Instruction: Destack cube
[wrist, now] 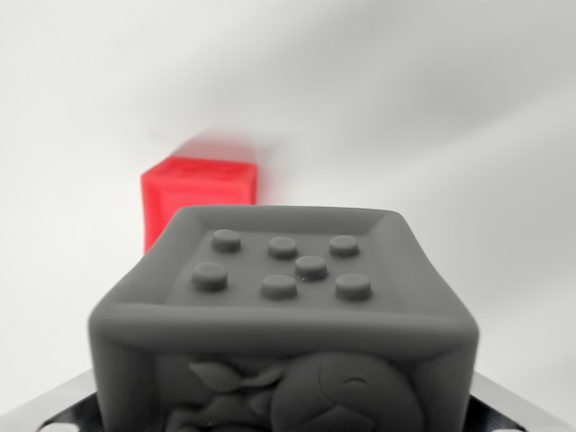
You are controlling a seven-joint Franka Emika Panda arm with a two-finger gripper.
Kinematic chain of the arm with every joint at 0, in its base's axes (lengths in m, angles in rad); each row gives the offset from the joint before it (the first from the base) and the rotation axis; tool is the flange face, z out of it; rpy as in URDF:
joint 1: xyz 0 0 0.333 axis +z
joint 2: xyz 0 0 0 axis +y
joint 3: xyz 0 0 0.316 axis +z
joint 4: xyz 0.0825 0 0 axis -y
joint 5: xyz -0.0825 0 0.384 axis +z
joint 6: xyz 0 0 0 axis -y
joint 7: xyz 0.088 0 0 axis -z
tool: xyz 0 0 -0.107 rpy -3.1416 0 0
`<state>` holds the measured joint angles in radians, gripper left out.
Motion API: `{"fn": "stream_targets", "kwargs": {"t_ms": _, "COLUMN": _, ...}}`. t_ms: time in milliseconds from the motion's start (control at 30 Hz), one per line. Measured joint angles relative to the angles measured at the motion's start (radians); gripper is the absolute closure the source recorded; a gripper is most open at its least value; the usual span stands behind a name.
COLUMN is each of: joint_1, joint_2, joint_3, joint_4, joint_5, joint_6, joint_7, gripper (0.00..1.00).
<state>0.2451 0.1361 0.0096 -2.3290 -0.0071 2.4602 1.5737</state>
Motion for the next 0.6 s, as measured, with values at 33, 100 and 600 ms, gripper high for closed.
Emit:
{"fn": "stream_targets", "kwargs": {"t_ms": 33, "joint_1": -0.002, "joint_2": -0.001, "joint_3": -0.001, "joint_4": -0.004, "joint_5": 0.0, "joint_6": 0.003, "joint_7": -0.006, "gripper": 1.0}}
{"fn": "stream_targets", "kwargs": {"t_ms": 100, "joint_1": -0.006, "joint_2": -0.001, "joint_3": -0.002, "joint_4": -0.008, "joint_5": 0.0, "joint_6": 0.008, "joint_7": -0.013, "gripper": 1.0}}
{"fn": "stream_targets", "kwargs": {"t_ms": 600, "joint_1": -0.04, "joint_2": -0.004, "joint_3": -0.016, "joint_4": -0.054, "joint_5": 0.003, "joint_6": 0.051, "joint_7": -0.092, "gripper": 1.0}}
